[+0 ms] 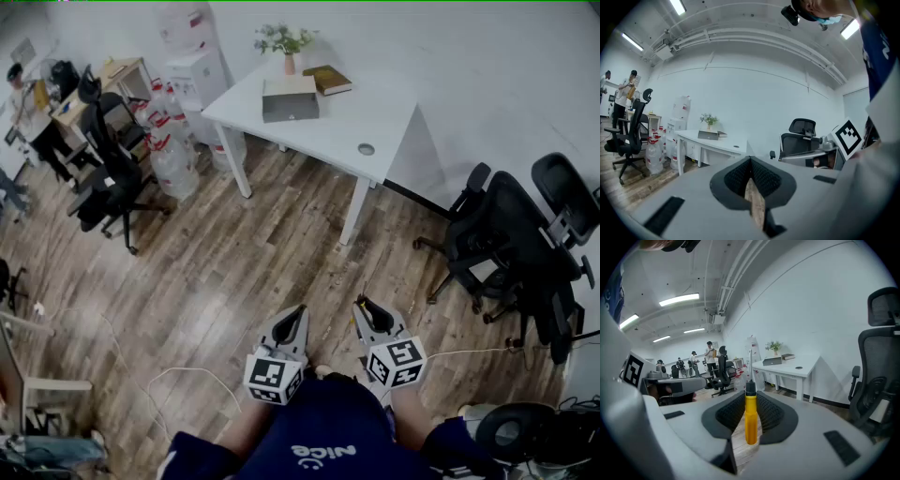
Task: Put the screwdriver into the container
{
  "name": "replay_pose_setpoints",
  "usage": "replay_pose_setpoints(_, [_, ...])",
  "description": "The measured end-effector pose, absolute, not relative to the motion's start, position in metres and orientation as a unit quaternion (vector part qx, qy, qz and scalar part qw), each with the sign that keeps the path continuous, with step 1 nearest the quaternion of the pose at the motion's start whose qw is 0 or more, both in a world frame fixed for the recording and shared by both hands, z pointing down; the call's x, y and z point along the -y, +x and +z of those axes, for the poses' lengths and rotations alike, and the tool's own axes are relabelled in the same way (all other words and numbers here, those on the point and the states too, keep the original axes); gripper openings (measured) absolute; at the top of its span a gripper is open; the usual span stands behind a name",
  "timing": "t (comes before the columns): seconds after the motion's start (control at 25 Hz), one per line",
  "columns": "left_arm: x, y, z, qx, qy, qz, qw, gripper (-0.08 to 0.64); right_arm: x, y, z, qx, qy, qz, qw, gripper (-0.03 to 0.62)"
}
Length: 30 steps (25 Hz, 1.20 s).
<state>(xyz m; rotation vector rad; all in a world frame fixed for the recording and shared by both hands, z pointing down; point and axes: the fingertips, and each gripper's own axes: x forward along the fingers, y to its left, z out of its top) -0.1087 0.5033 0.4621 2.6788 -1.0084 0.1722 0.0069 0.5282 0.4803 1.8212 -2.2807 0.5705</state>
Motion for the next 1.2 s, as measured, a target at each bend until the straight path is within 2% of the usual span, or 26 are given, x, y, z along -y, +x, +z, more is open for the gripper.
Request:
replay_pose_setpoints(0.2, [-0.487,-0.117,0.464,0.348,0.926,0.053,0.139,0.015,-0.512,0.003,0.476,0.76,0.618,0.19,0.064,0.095])
replay_pose_setpoints(0.72, [-0.422,-0.155,0.473,0.348,0.925,0.051,0.142,0.014,-0.463,-0.023,0.476,0.746,0.641,0.167,0.07,0.095])
replay_pose_setpoints(1.2, [-0.346,-0.126,0.483,0.366,0.918,0.055,0.141,0.014,-0.379,0.01,0.489,0.756,0.628,0.166,0.074,0.095])
